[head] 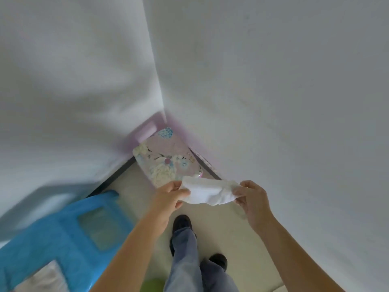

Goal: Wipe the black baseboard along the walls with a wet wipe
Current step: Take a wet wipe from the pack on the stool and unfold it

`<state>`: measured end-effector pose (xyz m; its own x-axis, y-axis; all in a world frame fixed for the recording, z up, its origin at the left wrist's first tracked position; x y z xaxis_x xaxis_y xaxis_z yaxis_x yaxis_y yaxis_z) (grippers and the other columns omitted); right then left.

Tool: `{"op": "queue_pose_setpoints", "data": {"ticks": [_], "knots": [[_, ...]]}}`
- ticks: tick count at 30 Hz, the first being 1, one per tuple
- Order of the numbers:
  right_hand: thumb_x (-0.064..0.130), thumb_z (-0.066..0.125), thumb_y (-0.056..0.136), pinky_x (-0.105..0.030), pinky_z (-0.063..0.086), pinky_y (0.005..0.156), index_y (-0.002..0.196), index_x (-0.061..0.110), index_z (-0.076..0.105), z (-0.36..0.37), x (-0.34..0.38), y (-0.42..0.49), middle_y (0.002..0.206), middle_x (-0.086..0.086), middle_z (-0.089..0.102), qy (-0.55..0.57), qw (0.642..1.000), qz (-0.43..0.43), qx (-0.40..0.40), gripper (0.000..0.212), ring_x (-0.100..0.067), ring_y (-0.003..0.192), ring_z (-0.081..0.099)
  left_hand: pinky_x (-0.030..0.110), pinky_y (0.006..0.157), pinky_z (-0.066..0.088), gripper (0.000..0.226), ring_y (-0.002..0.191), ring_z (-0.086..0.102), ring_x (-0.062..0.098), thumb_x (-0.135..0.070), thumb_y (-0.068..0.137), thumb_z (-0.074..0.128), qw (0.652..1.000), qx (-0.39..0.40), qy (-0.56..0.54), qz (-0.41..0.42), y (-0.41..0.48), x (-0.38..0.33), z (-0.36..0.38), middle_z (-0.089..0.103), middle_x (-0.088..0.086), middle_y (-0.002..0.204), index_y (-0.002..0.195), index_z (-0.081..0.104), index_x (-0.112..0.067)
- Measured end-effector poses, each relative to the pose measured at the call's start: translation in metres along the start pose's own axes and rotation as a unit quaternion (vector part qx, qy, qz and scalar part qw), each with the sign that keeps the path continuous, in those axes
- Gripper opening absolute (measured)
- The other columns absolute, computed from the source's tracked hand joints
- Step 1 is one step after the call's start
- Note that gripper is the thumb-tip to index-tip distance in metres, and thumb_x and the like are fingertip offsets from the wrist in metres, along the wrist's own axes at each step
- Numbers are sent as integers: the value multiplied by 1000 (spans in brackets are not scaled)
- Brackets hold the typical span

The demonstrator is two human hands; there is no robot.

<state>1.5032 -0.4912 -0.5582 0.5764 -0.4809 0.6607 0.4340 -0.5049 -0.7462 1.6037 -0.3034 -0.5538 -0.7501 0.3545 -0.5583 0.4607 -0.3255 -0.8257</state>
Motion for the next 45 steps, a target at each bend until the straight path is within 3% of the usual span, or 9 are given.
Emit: {"op": "queue_pose_setpoints", "data": {"ticks": [4,9,12,15,19,26,32,39,45], "knots": [[-11,47,77,-34,48,72,62,4,56,-65,25,-83,70,-9,58,141,990,-7,-25,23,-24,69,55,34,96,46,7,102,61,22,-11,82,66,994,85,57,40,-67,-22,53,64,8,102,84,60,-13],[10,57,87,-34,48,68,71,6,63,-167,29,-178,65,-6,62,257,961,-60,-87,17,-22,62,59,27,86,46,28,100,64,16,-14,79,72,966,221,131,23,-139,-32,129,70,5,106,106,63,-14],[-1,58,83,-27,47,59,76,3,67,-231,10,-230,68,-6,62,278,944,-96,-147,12,-19,64,59,26,87,49,54,102,65,21,-15,73,78,936,266,226,33,-175,-32,181,69,8,108,121,53,-17],[-10,51,78,-24,44,49,59,15,56,-286,-18,-276,60,-2,55,364,901,-130,-198,32,-18,55,55,27,86,52,61,97,69,21,-8,75,76,902,320,284,51,-202,-29,239,71,10,103,128,48,-18],[-10,47,78,-21,44,42,60,17,48,-333,-68,-344,64,-1,50,470,824,-161,-272,33,-13,47,54,22,76,56,57,91,71,17,-8,78,74,817,422,387,72,-242,-8,317,74,4,89,129,50,-21],[-11,50,71,-23,47,48,88,9,62,-378,-185,-473,83,-12,63,541,688,-143,-462,30,-23,64,56,36,87,56,64,102,66,22,8,78,67,635,578,502,105,-332,81,438,67,3,115,127,54,-30],[-10,51,80,-23,53,55,96,8,62,-386,-296,-592,82,-8,67,583,542,-157,-584,27,-21,67,60,23,74,56,53,92,69,10,12,80,63,472,688,548,54,-432,212,503,66,-10,117,123,62,-20],[-3,53,87,-22,50,52,97,13,62,-381,-415,-710,70,-4,58,595,411,-173,-669,20,-13,56,59,26,77,55,28,96,65,13,-5,79,70,409,728,550,15,-556,379,539,72,-3,100,104,72,-18],[-18,59,75,-17,52,64,108,0,64,-388,-482,-801,80,-7,62,510,424,-101,-742,38,-16,72,60,17,75,51,30,76,64,9,3,75,72,368,748,546,87,-653,493,563,72,-5,75,102,72,-10]]}}
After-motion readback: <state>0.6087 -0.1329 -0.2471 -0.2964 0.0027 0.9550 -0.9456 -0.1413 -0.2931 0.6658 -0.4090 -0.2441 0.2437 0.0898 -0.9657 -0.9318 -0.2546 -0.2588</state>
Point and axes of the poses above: each hand's wrist, its own y-axis towards the middle knuckle, its own z-axis out of the palm, x = y × z, the point moved 1 cm from there along y, towards the middle knuckle
